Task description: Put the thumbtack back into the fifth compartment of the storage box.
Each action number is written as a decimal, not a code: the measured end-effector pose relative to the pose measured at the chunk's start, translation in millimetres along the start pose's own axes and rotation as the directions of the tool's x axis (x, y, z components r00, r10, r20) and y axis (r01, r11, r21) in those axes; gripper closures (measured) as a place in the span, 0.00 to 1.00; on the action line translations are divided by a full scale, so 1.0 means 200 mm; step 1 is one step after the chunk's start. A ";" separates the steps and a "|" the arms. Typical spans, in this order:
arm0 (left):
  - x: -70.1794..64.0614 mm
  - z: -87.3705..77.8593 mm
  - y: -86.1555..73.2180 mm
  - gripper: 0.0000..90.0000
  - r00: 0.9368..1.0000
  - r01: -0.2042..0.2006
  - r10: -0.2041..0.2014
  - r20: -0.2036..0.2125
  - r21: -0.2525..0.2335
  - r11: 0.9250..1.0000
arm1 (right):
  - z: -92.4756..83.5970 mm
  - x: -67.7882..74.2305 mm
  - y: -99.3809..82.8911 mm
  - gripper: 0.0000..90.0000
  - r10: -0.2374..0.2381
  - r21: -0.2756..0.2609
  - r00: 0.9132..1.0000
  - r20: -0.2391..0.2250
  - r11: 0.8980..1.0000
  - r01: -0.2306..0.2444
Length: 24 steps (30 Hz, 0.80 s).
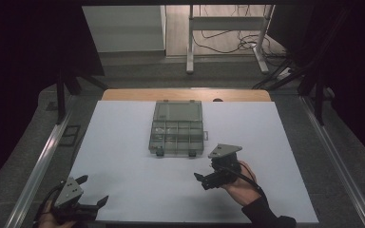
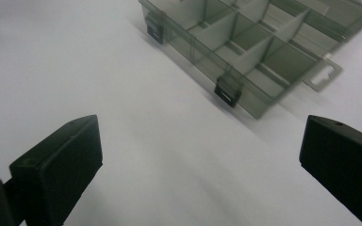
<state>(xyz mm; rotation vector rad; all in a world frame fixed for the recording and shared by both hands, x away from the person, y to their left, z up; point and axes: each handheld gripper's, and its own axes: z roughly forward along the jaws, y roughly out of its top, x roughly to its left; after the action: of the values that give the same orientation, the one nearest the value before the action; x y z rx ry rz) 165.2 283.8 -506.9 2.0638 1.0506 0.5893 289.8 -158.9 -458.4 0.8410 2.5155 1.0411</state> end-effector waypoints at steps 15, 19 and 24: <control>0.00 0.00 0.00 0.03 1.000 0.008 -0.008 0.001 -0.002 1.000 | -0.19 -0.05 -0.22 0.01 0.085 -0.031 0.995 0.061 0.996 -0.083; 0.01 0.00 0.00 0.03 1.000 0.009 -0.009 0.001 -0.003 1.000 | -0.23 -0.05 -0.27 0.00 0.096 -0.035 0.992 0.080 0.995 -0.093; 0.01 0.00 0.00 0.03 1.000 0.012 -0.012 0.003 -0.005 1.000 | -0.28 -0.05 -0.35 0.00 0.133 -0.038 0.986 0.105 0.991 -0.130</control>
<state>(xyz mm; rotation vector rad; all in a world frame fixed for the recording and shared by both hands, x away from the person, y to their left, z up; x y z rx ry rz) 165.5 285.2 -506.7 2.0523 1.0577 0.5821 244.4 -235.5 -468.8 1.0374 2.3760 1.0429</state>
